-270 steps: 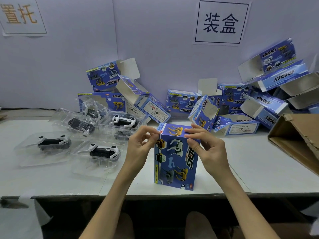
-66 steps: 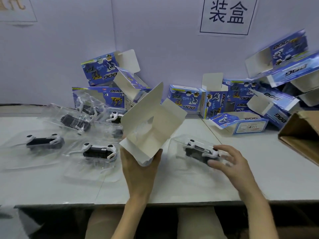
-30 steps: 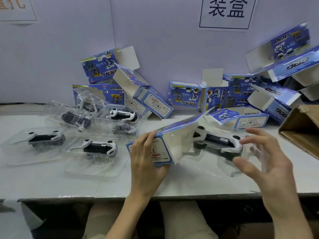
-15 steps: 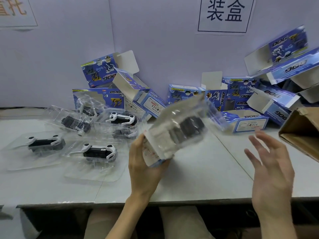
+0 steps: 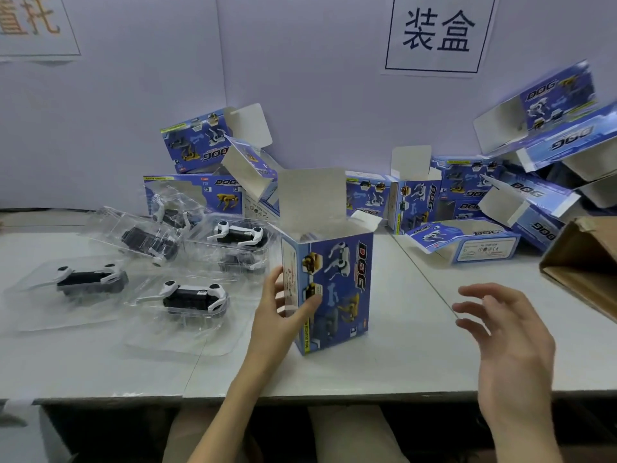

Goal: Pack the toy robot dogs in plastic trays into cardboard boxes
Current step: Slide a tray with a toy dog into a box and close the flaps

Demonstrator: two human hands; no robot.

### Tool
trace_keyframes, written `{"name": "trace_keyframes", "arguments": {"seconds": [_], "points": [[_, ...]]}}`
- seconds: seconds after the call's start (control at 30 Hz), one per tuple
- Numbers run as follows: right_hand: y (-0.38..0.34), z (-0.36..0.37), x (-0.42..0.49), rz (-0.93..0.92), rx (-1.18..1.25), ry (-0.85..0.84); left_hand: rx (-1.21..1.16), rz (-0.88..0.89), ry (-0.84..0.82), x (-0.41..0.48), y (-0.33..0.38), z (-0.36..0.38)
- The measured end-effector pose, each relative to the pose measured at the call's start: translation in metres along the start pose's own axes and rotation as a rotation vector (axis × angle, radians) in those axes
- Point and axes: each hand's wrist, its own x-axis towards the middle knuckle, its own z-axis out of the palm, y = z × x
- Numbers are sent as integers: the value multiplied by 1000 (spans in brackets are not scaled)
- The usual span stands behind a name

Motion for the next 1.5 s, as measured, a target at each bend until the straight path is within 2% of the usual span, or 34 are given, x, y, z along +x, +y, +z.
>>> {"name": "trace_keyframes", "arguments": {"seconds": [0.17, 0.33, 0.4, 0.47, 0.57, 0.67, 0.83, 0.9, 1.03, 1.1, 1.2, 1.33, 1.5], "points": [[-15, 16, 11, 2, -32, -75, -49, -2, -63, -6, 3, -2], [-66, 70, 56, -227, -227, -467, -41, 3, -203, -12, 8, -1], [-79, 103, 80, -248, -318, -624, -34, 5, -234, -13, 10, 0], [-81, 136, 103, -200, -511, -798, -36, 9, -243, -14, 12, -1], [-62, 162, 123, -44, -946, -1067, -40, 7, -244, -15, 14, -1], [-30, 158, 113, 130, -1071, -1250, -38, 6, -250, -15, 14, -2], [-10, 144, 97, 24, -986, -1231, 4, 21, -265, -14, 12, -1], [-11, 142, 97, 29, -970, -1235, 60, 79, -208, -17, 13, 1], [-9, 143, 97, 55, -972, -1245, 89, 356, 67, -16, 24, 5], [-9, 143, 99, 78, -964, -1232, 113, 492, 125, -11, 38, 5], [-8, 144, 101, 118, -948, -1201, 179, 591, 73, -3, 59, 11], [-9, 145, 103, 254, -880, -1119, 236, 594, 20, 2, 65, 17], [-11, 146, 105, 409, -762, -1062, 288, 593, 31, 4, 67, 18]]}}
